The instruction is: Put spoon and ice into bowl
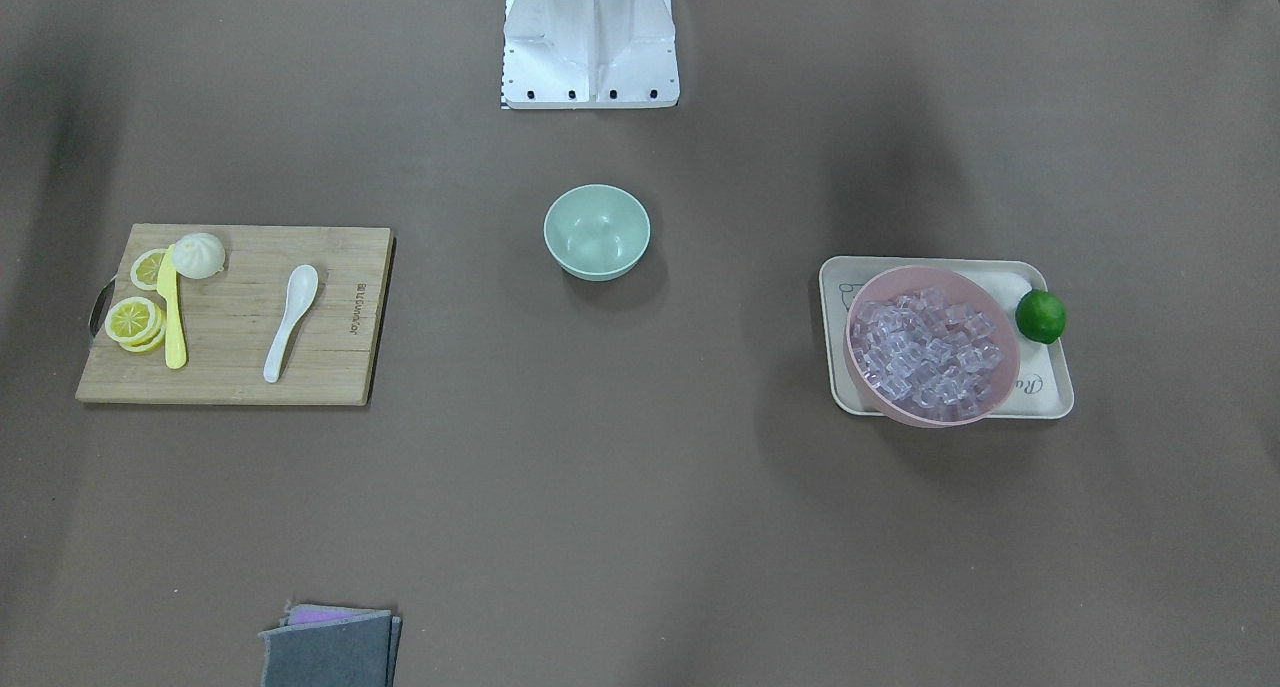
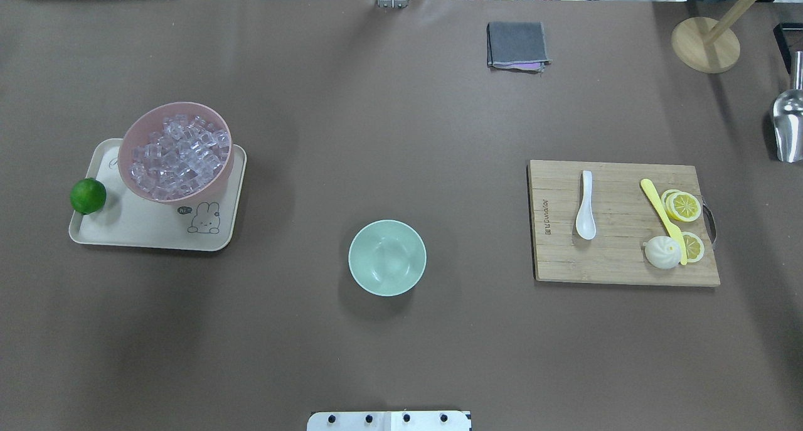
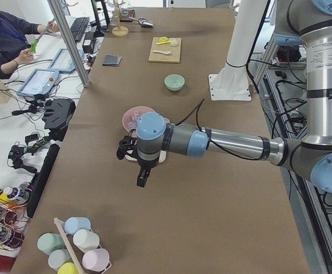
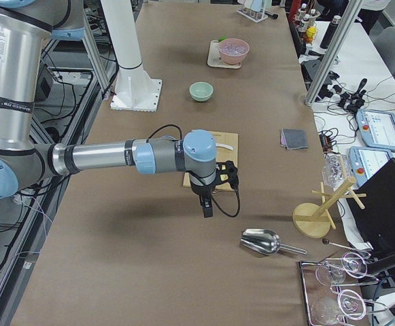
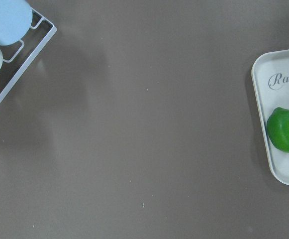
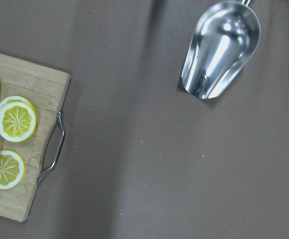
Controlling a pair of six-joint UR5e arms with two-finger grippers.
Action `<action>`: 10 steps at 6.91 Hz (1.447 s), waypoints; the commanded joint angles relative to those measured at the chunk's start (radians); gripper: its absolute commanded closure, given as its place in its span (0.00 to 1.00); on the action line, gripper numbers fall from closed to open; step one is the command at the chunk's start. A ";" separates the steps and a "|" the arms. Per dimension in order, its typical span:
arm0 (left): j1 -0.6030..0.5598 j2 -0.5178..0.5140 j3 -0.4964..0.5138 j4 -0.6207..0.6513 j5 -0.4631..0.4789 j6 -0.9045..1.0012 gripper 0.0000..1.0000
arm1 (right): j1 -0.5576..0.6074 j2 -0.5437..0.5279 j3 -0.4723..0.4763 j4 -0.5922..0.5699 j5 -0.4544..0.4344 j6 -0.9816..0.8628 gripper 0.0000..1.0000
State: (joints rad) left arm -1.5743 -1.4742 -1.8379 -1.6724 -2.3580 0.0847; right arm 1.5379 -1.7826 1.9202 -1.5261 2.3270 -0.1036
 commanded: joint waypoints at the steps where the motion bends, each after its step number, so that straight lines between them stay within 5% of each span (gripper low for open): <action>1: -0.015 -0.029 0.016 -0.181 0.002 -0.016 0.01 | 0.001 0.005 0.006 0.181 0.000 0.034 0.00; 3: -0.013 -0.040 0.026 -0.250 -0.001 -0.013 0.01 | -0.024 0.064 0.003 0.318 0.015 0.059 0.00; 6: 0.097 -0.104 0.000 -0.365 -0.004 -0.133 0.01 | -0.197 0.181 0.022 0.325 0.009 0.297 0.00; 9: 0.305 -0.171 -0.038 -0.398 0.025 -0.269 0.02 | -0.488 0.227 0.130 0.323 -0.266 0.670 0.00; 10: 0.403 -0.198 -0.043 -0.406 0.101 -0.270 0.03 | -0.568 0.256 0.131 0.322 -0.340 0.723 0.00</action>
State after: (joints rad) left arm -1.2770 -1.6365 -1.8768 -2.0648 -2.3201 -0.1751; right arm 1.0767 -1.5550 2.0350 -1.2025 2.0880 0.5278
